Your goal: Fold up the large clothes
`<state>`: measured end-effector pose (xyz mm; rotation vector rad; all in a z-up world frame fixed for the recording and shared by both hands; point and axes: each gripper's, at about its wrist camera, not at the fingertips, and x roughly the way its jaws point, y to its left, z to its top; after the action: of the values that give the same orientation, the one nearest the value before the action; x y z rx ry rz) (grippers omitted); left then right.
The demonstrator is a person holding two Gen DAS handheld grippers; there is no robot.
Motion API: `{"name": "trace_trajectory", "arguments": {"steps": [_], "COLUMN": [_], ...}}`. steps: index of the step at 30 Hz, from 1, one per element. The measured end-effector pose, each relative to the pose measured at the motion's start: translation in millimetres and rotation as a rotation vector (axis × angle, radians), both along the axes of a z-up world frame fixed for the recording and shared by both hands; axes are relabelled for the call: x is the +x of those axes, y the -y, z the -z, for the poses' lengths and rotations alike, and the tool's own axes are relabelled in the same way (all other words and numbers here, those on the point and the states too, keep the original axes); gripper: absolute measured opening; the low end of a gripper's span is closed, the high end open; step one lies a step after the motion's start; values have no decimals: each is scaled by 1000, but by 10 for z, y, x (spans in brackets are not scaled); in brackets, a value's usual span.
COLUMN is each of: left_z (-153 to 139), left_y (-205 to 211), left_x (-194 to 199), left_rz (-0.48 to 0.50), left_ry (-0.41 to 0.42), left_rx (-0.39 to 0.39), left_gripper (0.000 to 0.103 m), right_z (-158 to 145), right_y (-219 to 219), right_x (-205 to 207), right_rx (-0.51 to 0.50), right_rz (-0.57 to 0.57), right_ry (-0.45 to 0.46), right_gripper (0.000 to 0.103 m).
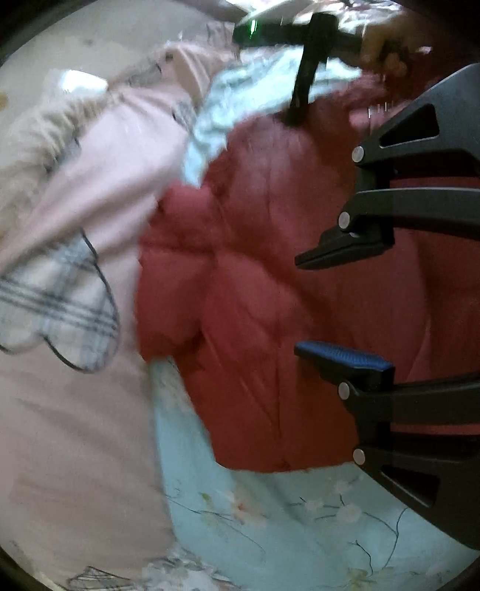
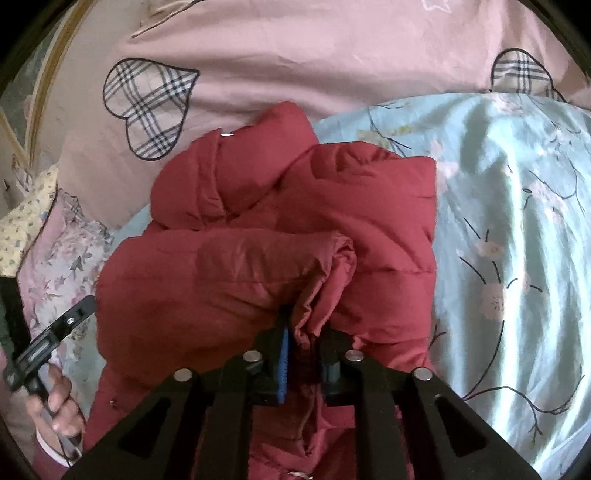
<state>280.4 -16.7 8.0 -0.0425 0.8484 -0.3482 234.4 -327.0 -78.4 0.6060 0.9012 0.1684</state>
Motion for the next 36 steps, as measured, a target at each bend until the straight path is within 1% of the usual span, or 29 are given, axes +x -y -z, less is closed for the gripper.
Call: {"name": "trace_trajectory", "arguments": {"steps": [1,2,3,4,6,7,8,9,10,12,13,14,15,16,18,19,22,24,26,27,29,30,36], "left_z": [93,223,300,356,411,416,420,420,417,422,411,410,403,393,350,322,227,255,329,357,415,432,427], "left_y": [-23,-48,-61,-61,-46,-30,-5,18,31,46,19,16,16,8,-23,-35,-108,-132,-161,-164,-163,-164,-220], "left_x": [70,144,160,149,113,96,82,81,80,83,80,75,88,85,53,32,-93,-112,-97,-86,-50,-40,-80], "left_rz": [-6,-14,-20,-20,-28,-32,-39,-42,-45,-49,-50,-48,-44,-39,-24,-16,-6,-4,-9,-12,-17,-19,-25], "left_ry": [-30,-64,-77,-84,-71,-65,-58,-57,-58,-59,-59,-59,-59,-60,-59,-60,-40,-48,-55,-59,-71,-75,-81], "left_rx": [8,20,26,27,39,47,57,61,63,67,66,66,65,64,57,53,40,58,62,61,47,41,17], "left_gripper": [38,36,36,36,36,36,36,36,36,36,36,36,36,36,36,36,36,36,36,36,36,36,36], "right_z": [-19,-62,-146,-231,-504,-587,-668,-698,-690,-602,-538,-432,-320,-228,-112,-88,-128,-204,-275,-245,-77,4,116], "right_y": [19,28,50,63,31,-10,-97,-194,-352,-585,-677,-772,-813,-816,-753,-689,-583,-537,-503,-480,-453,-453,-438], "right_x": [-13,-38,-91,-144,-308,-351,-365,-349,-292,-191,-166,-120,-87,-60,-35,-38,-72,-131,-180,-172,-120,-111,-84], "right_rx": [-28,-47,-73,-96,-171,-178,-175,-176,-187,-207,-229,-273,-308,-322,-316,-293,-252,-229,-242,-270,-279,-280,-235], "right_rz": [19,35,65,91,149,145,111,71,8,-81,-111,-128,-123,-117,-91,-70,-53,-36,2,19,-6,-14,-17], "right_ry": [-11,-15,-5,16,97,130,158,161,144,115,97,64,45,37,25,21,18,31,48,33,-11,-11,-10], "right_gripper": [24,30,31,31,32,32,32,32,33,34,34,34,34,34,34,34,34,34,35,37,37,37,37]}}
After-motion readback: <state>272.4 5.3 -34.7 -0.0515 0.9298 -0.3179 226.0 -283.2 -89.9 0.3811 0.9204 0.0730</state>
